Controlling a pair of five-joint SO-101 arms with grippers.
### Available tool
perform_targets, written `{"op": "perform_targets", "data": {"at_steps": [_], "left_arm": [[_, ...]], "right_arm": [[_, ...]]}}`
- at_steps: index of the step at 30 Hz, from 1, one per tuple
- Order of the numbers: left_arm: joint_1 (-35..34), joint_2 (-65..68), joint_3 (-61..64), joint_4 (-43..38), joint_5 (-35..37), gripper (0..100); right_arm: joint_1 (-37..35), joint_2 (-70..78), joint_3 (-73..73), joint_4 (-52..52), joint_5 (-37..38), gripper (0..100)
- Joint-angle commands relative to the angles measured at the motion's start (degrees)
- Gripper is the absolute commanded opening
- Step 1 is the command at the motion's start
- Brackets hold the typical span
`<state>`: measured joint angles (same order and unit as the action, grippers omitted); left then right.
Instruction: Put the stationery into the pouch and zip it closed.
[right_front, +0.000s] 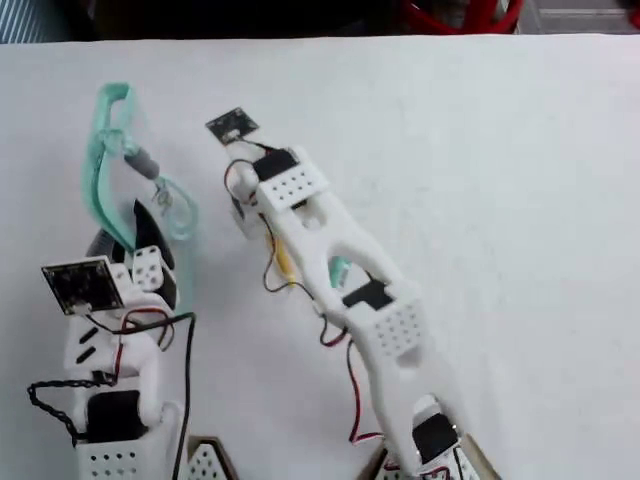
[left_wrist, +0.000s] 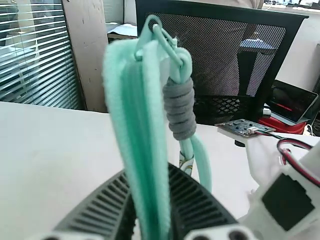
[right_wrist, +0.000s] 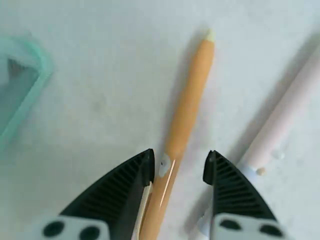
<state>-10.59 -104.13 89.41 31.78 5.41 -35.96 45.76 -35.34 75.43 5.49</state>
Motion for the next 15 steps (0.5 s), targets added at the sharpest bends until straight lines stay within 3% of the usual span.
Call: {"op": "perform_targets", "data": {"at_steps": [1, 5, 9, 15], "left_arm": [[-0.5, -0.2, -0.3, -0.2, 0.3, 5], [-0.5, -0.2, -0.3, -0.2, 0.3, 5], [-0.5, -0.2, -0.3, -0.2, 0.3, 5], [-0.5, -0.2, -0.3, -0.2, 0.3, 5]], "right_arm": [[0.7, 4.1, -9.8, 2.5, -0.4, 16.6], [0.7, 10.4, -16.6, 4.6, 0.1, 14.2], [2.1, 15.1, -22.9, 6.7, 0.2, 0.9], [3.8, 16.2, -35.1, 15.9, 0.2, 1.9]]}}
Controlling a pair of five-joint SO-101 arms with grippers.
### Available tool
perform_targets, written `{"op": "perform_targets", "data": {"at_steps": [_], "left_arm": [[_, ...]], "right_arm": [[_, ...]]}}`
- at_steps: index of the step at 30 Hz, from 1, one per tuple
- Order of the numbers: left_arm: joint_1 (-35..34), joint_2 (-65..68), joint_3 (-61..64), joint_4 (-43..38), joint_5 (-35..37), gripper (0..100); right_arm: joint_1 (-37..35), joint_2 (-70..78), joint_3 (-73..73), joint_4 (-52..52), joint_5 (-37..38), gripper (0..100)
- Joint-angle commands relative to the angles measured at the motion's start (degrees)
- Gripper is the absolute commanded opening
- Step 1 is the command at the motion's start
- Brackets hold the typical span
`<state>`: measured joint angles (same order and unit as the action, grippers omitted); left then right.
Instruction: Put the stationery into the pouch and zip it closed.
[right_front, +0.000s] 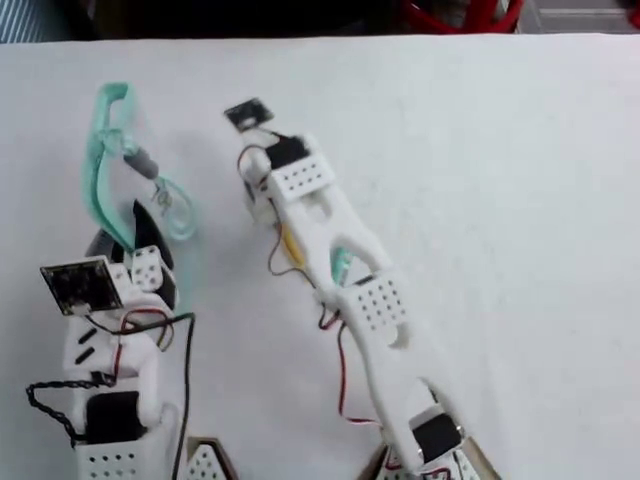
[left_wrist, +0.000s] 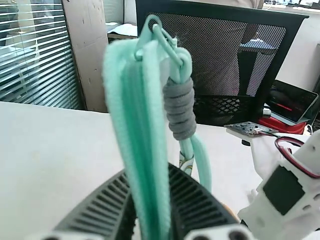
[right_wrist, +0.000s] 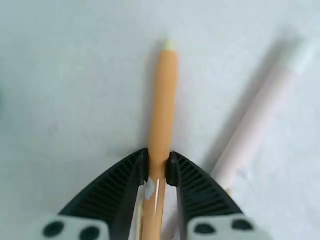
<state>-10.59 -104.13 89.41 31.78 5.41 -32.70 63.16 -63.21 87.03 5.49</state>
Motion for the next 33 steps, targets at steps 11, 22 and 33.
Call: {"op": "perform_targets", "data": {"at_steps": [11, 22, 33], "left_arm": [[8.8, -0.2, -0.7, -1.3, 2.7, 4], [10.4, -0.2, -0.4, -1.3, 2.7, 5], [10.3, -0.2, -0.7, 0.6, 2.6, 5]], "right_arm": [[8.3, -18.5, -32.4, 11.9, -1.4, 1.8], [0.1, -48.7, -31.9, 4.5, -7.2, 1.8], [-7.7, -38.2, -31.3, -11.4, -7.6, 1.8]]}}
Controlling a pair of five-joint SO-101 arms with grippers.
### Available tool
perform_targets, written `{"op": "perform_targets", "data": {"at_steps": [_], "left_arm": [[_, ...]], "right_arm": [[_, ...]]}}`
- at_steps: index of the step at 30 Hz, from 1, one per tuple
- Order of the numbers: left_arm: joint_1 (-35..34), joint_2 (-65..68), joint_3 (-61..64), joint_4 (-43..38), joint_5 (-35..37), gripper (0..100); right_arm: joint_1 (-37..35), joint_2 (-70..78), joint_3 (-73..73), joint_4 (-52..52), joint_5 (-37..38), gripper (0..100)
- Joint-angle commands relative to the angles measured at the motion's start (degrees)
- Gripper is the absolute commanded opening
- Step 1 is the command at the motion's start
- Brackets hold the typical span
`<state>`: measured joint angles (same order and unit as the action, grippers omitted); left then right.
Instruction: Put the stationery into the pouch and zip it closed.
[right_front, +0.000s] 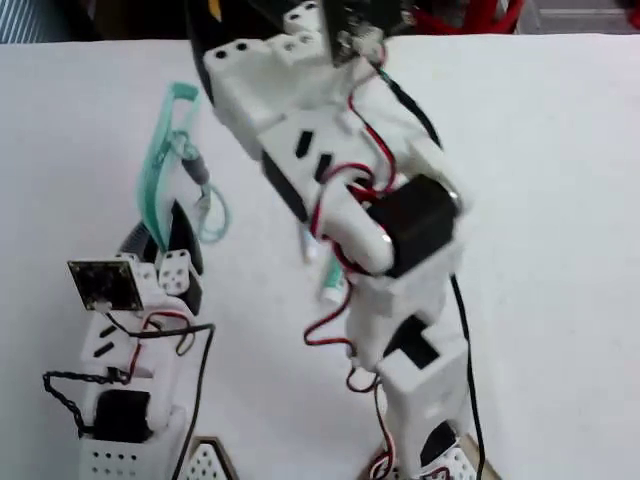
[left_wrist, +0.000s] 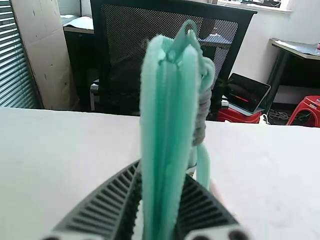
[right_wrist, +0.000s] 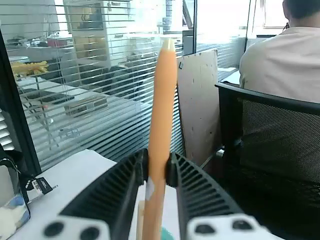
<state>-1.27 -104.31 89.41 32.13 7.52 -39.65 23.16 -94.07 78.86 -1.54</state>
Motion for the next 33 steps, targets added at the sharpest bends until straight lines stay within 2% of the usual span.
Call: {"op": "perform_targets", "data": {"at_steps": [1, 7, 27, 33], "left_arm": [[1.0, 0.0, -0.7, 0.3, 0.5, 5], [1.0, 0.0, -0.4, 0.3, 0.5, 5], [1.0, 0.0, -0.4, 0.4, 0.5, 5], [1.0, 0.0, -0.4, 0.4, 0.5, 5]], "right_arm": [[-1.2, 2.8, -0.5, -3.6, -0.6, 1.8], [-5.9, -0.6, -1.8, 3.1, -0.4, 1.8], [-7.4, -8.0, -1.8, 15.3, -0.2, 1.9], [-7.5, -13.0, -1.7, 18.8, 6.9, 1.9]]}}
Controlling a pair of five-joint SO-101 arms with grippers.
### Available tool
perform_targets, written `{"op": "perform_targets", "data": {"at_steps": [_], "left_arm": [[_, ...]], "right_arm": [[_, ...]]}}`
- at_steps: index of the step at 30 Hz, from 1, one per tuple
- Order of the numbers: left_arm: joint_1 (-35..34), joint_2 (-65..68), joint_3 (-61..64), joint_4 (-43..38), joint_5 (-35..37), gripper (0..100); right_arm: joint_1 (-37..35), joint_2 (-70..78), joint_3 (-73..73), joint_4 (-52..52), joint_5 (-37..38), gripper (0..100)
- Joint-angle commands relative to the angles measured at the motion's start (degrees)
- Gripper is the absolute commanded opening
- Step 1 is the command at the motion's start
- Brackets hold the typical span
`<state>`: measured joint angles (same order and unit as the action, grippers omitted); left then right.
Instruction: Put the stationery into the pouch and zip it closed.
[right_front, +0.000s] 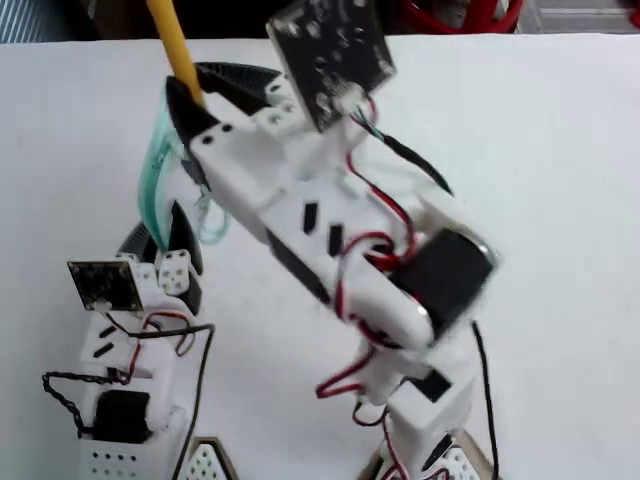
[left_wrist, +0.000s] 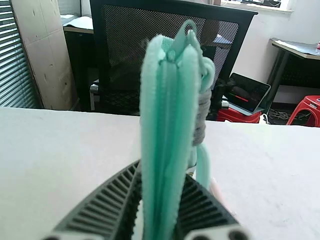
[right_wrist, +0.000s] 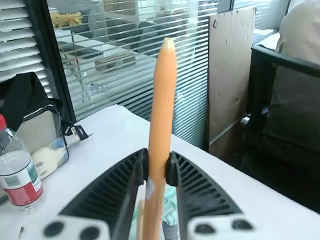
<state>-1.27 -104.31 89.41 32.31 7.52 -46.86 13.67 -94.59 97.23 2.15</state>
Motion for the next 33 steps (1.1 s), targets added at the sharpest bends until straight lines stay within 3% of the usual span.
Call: {"op": "perform_targets", "data": {"at_steps": [1, 8, 16, 23, 26, 33], "left_arm": [[1.1, 0.0, -0.4, 0.2, 0.5, 5], [1.0, 0.0, -0.4, 0.2, 0.5, 5], [1.4, 0.0, -0.3, 0.2, 0.5, 5], [1.1, 0.0, -0.3, 0.2, 0.5, 5], [1.1, 0.0, -0.3, 0.2, 0.5, 5], [1.1, 0.0, -0.3, 0.2, 0.5, 5]], "right_arm": [[-0.3, -3.5, -1.1, 0.2, 4.0, 1.9], [-1.8, -0.3, -1.1, 1.3, 2.8, 1.9], [-4.4, -8.5, 1.1, 1.6, 5.9, 1.7], [-7.6, -17.5, 25.7, 0.7, 8.1, 1.7], [-6.6, -18.2, 33.6, -8.7, 11.9, 1.8], [6.3, -12.4, 53.4, -46.9, 9.2, 1.8]]}}
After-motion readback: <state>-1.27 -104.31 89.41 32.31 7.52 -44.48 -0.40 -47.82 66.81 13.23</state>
